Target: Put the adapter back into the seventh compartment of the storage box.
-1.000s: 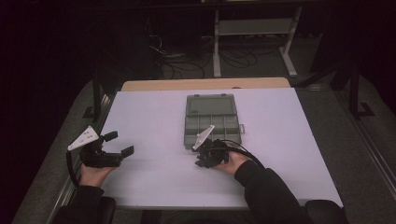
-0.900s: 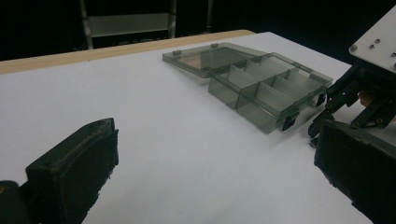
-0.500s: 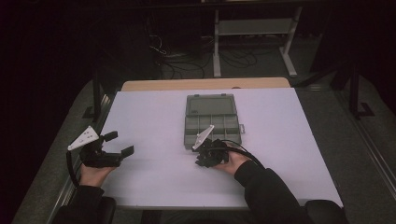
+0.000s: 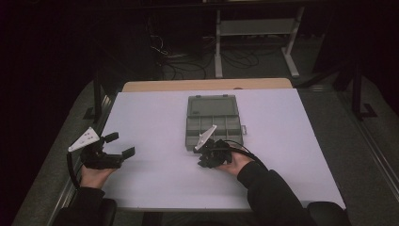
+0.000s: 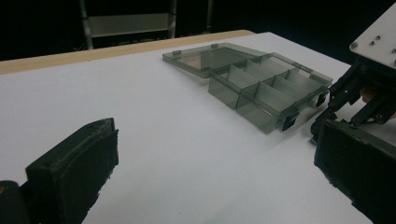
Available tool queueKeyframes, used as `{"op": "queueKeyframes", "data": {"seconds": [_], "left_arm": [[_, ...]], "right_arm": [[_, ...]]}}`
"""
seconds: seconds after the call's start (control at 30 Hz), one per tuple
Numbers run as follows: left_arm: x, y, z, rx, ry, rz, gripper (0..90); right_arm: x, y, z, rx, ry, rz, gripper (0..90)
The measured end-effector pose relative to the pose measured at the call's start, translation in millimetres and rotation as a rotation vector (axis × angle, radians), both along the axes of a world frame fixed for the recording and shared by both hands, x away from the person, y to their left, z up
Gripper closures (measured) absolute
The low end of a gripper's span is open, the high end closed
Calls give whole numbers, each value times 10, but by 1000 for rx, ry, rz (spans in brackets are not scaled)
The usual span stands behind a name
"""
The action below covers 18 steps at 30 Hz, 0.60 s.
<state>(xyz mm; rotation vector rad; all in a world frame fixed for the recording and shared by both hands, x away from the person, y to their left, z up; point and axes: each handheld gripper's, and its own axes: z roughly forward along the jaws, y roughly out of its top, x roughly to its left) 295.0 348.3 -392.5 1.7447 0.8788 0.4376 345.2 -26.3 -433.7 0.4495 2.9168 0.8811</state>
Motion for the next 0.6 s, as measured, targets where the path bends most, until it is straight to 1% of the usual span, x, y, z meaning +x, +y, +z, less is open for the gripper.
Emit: {"op": "queueKeyframes", "data": {"seconds": [0.33,0.53,0.6], "left_arm": [[1,-1,-1,0,1,0,0],[2,-1,-2,0,2,-1,0],[2,-1,-2,-2,2,0,0]], "right_arm": [[-2,-55,64,16,3,-13,752],[-1,-79,94,21,-4,-16,752],[-2,-119,139,27,-12,-21,752]]}}
